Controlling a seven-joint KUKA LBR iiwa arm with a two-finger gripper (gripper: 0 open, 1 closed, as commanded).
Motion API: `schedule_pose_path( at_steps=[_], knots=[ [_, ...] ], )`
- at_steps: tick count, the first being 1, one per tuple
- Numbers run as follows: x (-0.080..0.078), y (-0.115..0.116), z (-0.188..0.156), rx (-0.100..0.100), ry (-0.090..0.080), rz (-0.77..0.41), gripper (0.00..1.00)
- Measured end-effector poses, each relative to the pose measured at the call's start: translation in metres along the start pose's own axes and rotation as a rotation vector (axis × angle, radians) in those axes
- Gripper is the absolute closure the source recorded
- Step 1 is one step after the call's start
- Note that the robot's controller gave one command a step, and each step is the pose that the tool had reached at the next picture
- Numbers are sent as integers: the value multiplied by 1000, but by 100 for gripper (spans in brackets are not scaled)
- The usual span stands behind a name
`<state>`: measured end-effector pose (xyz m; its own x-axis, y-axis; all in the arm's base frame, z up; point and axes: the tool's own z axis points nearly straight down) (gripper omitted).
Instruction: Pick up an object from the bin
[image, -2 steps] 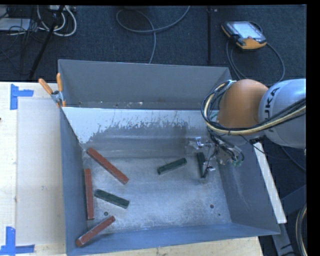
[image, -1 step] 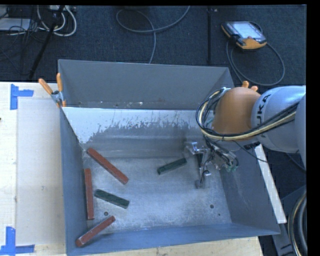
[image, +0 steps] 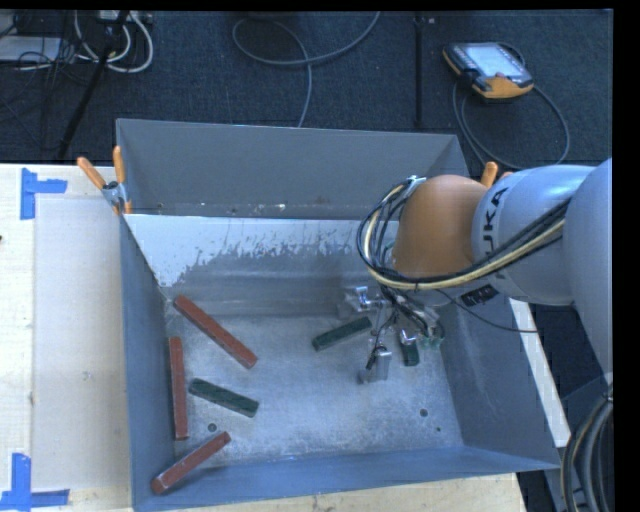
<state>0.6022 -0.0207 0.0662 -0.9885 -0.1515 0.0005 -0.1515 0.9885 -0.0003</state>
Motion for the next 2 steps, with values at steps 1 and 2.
schedule_pose_path(
  at_steps=[1,2],
  knots=[
    [-22,17,-5,0,-4,-109,100],
    [-22,17,-5,0,-4,-109,100]
  ],
)
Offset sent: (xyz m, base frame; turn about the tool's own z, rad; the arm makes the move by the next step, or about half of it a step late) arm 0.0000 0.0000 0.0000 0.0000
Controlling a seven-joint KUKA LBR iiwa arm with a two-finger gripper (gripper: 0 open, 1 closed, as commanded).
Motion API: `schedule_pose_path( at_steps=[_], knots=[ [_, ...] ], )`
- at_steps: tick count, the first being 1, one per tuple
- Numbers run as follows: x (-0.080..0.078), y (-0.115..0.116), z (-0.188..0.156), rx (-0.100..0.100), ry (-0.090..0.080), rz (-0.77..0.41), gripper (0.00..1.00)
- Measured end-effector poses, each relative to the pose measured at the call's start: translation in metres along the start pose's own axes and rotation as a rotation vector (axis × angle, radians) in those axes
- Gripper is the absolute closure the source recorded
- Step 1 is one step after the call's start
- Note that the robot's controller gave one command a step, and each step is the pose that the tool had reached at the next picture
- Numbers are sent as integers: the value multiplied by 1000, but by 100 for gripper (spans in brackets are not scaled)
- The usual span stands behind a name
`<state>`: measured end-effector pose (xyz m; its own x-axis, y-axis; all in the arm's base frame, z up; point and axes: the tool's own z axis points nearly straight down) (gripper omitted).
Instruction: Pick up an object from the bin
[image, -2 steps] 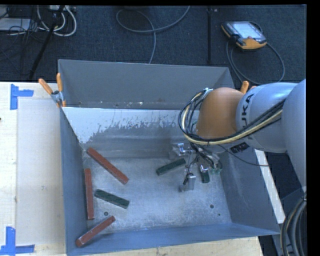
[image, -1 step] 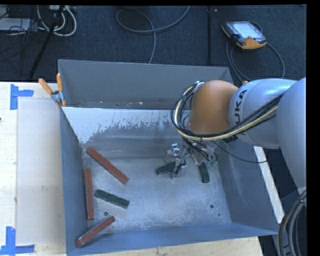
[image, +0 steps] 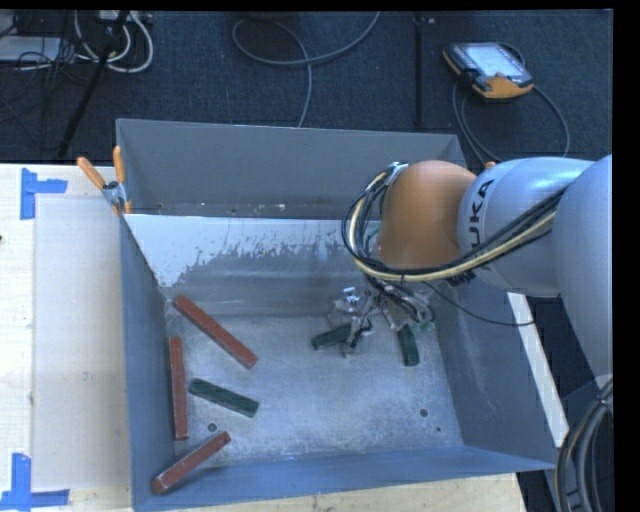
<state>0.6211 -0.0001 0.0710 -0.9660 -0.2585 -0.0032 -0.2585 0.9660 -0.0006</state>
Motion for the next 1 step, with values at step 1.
schedule_pose_path(
  at_steps=[1],
  knots=[
    [14,13,-134,-1,1,-18,100]
  ],
)
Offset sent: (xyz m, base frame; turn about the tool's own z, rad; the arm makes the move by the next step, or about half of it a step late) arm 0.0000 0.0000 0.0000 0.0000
